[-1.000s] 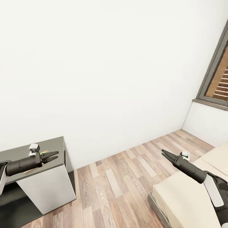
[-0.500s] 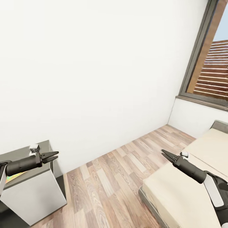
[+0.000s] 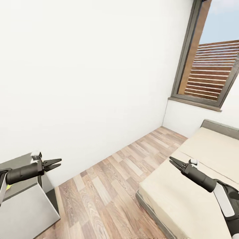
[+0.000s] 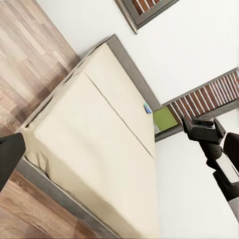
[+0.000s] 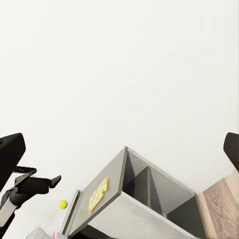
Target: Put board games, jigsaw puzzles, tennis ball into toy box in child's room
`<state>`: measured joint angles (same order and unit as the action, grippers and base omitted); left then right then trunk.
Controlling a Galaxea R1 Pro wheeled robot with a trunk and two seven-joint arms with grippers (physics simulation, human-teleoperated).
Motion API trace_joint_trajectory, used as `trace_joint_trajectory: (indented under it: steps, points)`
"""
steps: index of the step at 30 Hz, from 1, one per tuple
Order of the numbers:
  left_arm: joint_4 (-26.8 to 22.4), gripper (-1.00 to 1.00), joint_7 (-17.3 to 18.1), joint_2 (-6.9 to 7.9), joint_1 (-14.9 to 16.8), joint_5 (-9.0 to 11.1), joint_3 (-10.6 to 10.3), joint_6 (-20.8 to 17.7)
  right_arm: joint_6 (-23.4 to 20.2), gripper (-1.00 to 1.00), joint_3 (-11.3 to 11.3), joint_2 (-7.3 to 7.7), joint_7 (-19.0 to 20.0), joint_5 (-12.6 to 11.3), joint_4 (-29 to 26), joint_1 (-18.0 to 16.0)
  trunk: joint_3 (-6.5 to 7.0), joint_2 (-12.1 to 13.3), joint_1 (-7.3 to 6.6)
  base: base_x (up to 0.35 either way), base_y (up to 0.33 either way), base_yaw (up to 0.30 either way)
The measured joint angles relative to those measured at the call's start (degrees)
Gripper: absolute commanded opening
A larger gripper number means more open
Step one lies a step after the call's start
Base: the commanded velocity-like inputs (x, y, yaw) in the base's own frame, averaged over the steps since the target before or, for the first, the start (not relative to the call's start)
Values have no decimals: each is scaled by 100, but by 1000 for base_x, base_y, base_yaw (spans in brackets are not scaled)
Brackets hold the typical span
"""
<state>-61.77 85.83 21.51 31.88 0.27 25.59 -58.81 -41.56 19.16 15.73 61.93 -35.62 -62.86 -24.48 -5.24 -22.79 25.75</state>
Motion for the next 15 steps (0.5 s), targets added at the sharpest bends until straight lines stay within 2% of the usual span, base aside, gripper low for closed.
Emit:
trace_joint_trajectory:
  steps: [15]
  points:
    - [0, 100, -7, 0, 0, 0, -3, 0, 0, 100, 0, 0, 0, 1, 0, 2, -44, 0, 0, -5, 0, -258]
